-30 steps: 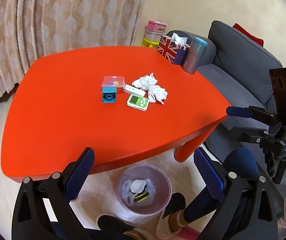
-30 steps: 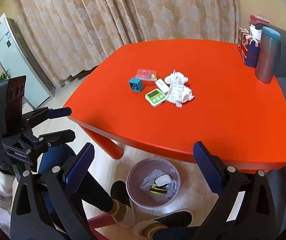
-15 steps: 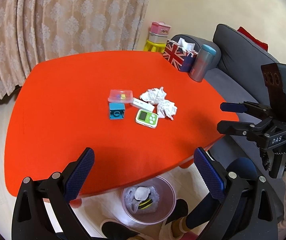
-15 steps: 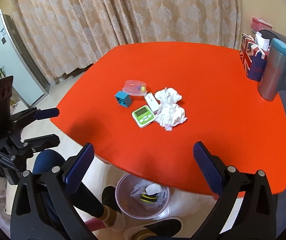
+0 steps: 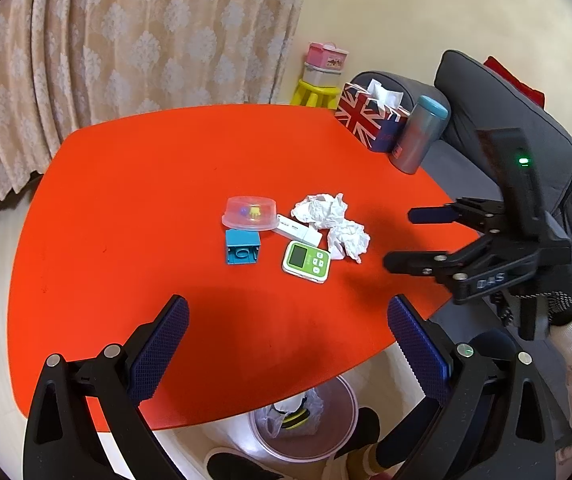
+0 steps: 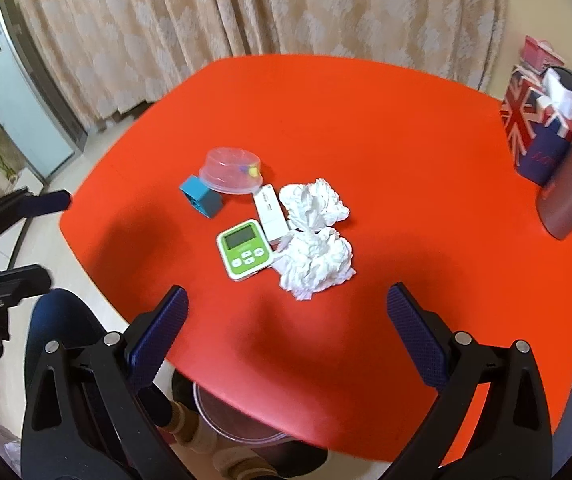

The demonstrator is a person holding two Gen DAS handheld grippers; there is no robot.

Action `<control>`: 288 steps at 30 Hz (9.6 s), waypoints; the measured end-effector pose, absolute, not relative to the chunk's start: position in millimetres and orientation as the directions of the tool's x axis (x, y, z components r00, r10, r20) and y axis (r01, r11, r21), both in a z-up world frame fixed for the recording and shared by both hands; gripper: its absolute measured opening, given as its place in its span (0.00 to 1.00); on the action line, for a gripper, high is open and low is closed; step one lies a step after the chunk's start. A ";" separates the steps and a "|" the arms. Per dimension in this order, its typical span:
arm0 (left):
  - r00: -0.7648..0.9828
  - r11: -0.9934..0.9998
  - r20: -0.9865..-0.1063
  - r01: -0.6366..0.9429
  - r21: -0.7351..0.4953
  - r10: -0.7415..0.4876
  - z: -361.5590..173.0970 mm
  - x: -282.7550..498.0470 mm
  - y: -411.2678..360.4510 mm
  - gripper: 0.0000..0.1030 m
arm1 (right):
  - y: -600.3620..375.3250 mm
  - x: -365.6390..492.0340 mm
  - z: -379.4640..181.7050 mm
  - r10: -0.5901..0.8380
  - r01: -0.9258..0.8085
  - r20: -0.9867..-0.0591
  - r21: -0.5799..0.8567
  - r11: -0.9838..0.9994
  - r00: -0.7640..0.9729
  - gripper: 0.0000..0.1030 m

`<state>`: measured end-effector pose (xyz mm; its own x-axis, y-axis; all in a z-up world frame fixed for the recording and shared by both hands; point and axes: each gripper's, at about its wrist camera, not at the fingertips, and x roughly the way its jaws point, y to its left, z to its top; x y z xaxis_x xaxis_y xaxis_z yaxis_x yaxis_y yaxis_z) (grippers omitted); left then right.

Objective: Collect trash

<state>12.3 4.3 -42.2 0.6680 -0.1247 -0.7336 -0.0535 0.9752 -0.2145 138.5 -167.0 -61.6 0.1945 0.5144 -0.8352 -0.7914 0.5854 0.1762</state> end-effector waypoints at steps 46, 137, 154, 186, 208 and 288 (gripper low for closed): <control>0.611 0.977 -0.782 -0.059 -0.203 -0.125 -70.0 68.4 14.4 0.93 | -179.3 145.9 -46.7 0.551 -0.773 -0.808 0.211 0.598 0.206 0.12; 0.663 0.981 -0.730 0.038 -0.190 -0.167 -55.6 -58.5 -47.4 0.31 | -223.5 -8.5 -50.8 0.623 -0.838 -0.773 0.259 0.481 0.119 0.16; 0.642 0.979 -0.744 0.051 -0.197 -0.183 -64.3 -57.4 -53.1 0.31 | -230.7 4.1 -43.9 0.635 -0.790 -0.746 0.262 0.555 0.199 0.94; 0.603 0.975 -0.768 0.095 -0.199 -0.215 -81.8 -32.7 -78.3 0.93 | -261.1 23.3 -38.5 0.613 -0.729 -0.744 0.262 0.632 0.264 0.96; 0.638 0.980 -0.751 0.035 -0.195 -0.172 -67.3 -39.0 -54.0 0.93 | -248.6 26.9 -33.1 0.621 -0.738 -0.743 0.270 0.619 0.249 0.96; 0.600 0.986 -0.790 -0.008 -0.164 -0.126 -77.3 100.7 22.8 0.93 | -145.5 179.9 -36.5 0.532 -0.764 -0.814 0.183 0.619 0.236 0.03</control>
<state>100.7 22.8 -77.3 0.5996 -0.1261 -0.7903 -0.0083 0.9865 -0.1636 179.9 -145.5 -36.5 0.2357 0.5316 -0.8136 -0.7639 0.6189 0.1831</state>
